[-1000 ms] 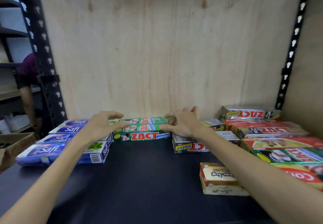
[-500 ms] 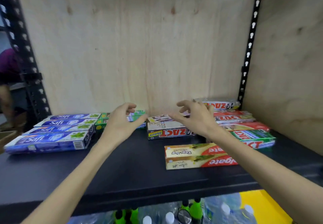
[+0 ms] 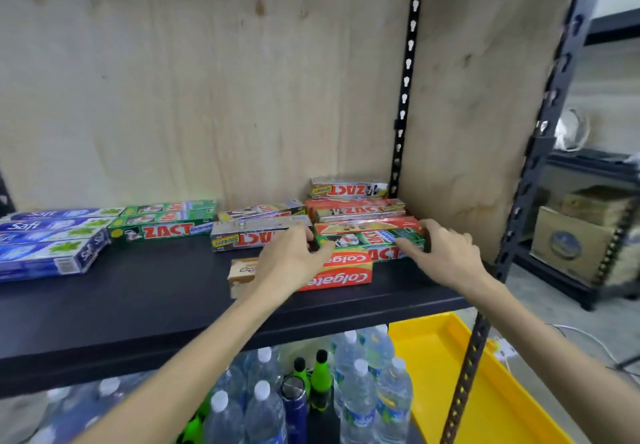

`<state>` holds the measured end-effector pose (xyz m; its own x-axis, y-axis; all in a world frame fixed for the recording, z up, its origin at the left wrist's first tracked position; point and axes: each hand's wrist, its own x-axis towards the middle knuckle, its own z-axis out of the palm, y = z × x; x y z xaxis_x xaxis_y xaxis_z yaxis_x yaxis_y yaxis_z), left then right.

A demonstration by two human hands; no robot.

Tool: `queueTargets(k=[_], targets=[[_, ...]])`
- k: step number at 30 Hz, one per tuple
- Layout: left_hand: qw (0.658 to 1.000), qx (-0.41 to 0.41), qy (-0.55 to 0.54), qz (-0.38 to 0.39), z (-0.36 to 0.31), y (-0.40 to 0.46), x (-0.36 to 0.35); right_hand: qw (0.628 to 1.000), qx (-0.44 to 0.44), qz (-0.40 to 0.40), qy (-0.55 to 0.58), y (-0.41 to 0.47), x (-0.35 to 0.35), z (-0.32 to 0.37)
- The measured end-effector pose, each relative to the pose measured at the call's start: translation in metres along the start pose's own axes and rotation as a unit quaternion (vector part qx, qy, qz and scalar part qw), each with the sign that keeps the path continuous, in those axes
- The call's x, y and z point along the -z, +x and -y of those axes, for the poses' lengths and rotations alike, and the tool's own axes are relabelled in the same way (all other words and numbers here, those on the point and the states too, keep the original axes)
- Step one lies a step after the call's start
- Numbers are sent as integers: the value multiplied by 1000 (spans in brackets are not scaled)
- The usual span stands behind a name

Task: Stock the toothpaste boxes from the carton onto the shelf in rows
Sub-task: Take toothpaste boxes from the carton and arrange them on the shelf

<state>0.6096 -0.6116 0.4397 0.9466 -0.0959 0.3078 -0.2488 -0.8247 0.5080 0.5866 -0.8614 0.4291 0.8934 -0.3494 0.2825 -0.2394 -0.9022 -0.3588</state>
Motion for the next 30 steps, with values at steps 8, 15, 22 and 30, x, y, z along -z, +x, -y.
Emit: queueTargets(k=[8, 15, 22, 30], targets=[[997, 47, -53, -15, -23, -4, -9, 987, 43, -29, 154, -13, -10, 3], [977, 3, -177, -120, -17, -14, 23, 956, 78, -123, 255, -25, 3, 25], [969, 8, -169, -178, 49, -25, 86, 933, 125, -96, 323, -40, 4, 104], [970, 98, -46, -220, 179, -20, 153, 935, 150, 1, 320, -47, -36, 232]])
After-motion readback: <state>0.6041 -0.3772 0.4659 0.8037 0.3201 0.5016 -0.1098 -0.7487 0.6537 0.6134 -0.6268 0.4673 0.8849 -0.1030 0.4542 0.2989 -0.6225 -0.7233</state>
